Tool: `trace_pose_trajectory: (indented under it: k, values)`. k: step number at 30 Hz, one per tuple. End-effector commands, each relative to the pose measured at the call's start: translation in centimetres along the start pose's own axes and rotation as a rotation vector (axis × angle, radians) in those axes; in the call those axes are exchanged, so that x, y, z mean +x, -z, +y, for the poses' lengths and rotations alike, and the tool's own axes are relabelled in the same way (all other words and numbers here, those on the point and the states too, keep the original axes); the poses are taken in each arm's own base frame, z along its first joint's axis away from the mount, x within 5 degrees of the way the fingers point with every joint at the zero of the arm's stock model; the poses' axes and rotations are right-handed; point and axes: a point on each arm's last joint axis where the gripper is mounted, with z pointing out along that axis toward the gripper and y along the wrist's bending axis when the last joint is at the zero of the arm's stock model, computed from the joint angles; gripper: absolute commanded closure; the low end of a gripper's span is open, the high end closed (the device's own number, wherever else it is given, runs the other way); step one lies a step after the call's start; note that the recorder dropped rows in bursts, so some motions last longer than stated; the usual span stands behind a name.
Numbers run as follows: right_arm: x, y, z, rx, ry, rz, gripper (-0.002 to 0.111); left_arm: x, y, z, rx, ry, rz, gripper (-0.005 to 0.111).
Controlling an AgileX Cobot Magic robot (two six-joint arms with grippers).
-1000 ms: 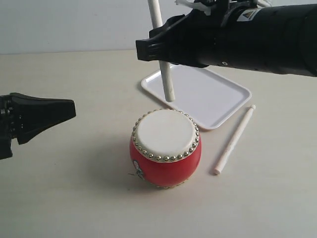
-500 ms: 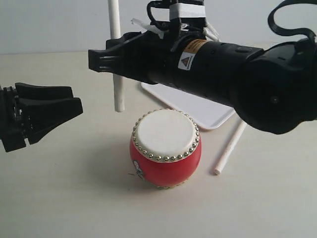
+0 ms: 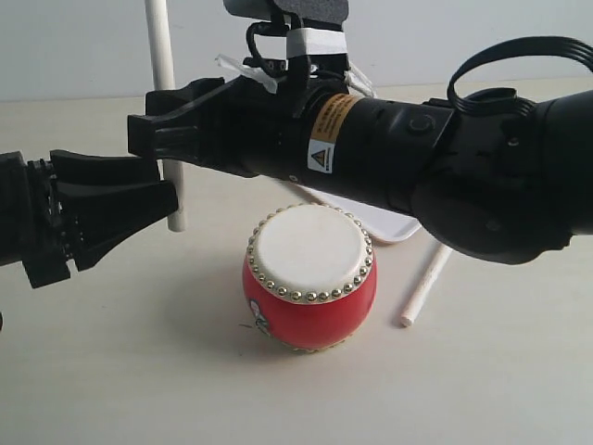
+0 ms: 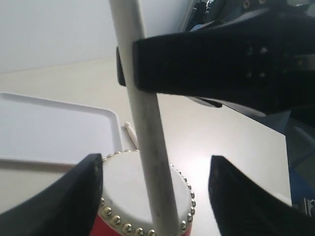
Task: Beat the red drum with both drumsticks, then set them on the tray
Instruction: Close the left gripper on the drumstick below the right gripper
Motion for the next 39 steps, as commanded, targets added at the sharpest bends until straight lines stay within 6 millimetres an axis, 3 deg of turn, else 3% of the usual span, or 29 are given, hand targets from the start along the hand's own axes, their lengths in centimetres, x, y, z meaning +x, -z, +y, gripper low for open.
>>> trace_pose_trajectory:
  k: [1, 9, 16, 39]
  values:
    - [0.1, 0.0, 0.2, -0.03, 0.027, 0.0, 0.108, -0.3, -0.1, 0.1, -0.009, 0.0, -0.029, 0.046]
    - [0.2, 0.0, 0.3, -0.04, 0.021, 0.004, 0.108, -1.0, -1.8, -0.7, 0.05, -0.045, -0.001, 0.046]
    - [0.2, 0.0, 0.3, -0.041, 0.025, 0.006, 0.108, -1.0, -2.9, -0.6, -0.008, -0.058, 0.053, 0.046]
    - [0.0, 0.1, 1.0, -0.112, 0.056, -0.016, 0.108, -1.4, -2.9, -0.3, -0.041, 0.006, 0.011, 0.047]
